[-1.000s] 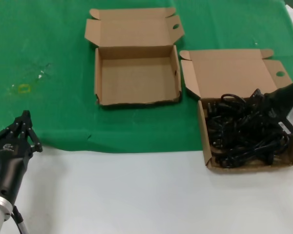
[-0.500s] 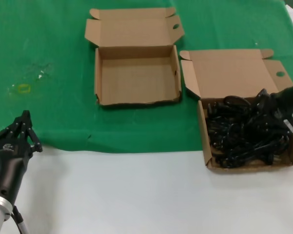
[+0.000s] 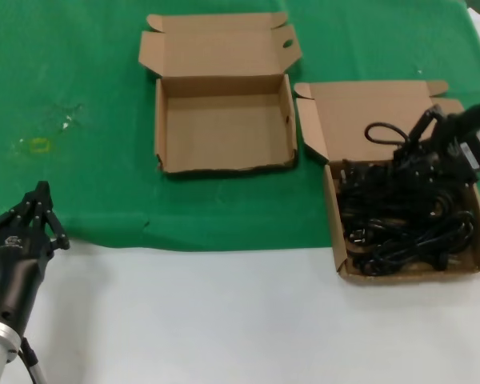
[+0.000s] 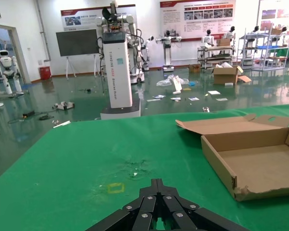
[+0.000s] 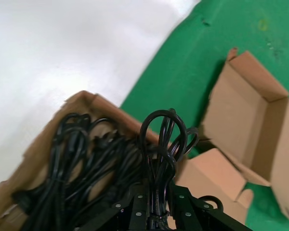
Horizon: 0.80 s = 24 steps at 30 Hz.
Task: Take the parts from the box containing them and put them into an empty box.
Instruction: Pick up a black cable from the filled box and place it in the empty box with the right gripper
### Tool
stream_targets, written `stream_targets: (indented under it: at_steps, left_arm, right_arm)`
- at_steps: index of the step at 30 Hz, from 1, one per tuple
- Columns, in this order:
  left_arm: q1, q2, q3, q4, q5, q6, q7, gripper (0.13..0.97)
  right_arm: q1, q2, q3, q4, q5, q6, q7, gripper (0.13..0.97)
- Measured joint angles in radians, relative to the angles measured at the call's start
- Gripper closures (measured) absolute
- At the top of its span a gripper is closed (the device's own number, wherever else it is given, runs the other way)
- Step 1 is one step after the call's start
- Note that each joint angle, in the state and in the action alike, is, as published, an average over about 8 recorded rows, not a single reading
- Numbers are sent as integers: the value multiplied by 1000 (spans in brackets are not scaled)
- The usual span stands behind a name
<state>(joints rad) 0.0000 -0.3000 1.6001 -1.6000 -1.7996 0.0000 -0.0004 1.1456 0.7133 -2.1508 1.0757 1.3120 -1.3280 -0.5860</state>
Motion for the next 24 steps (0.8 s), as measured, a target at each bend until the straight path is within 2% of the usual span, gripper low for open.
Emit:
stream_targets:
  at_steps: [10,24]
  left_arm:
    - [0,0,0,0,0,0,0,953]
    - [0,0,0,0,0,0,0,953]
  right_arm:
    - [9,-69,5,-15,-1,80,-5,888]
    - [48,-229,-16,-174,0,203,-115,888]
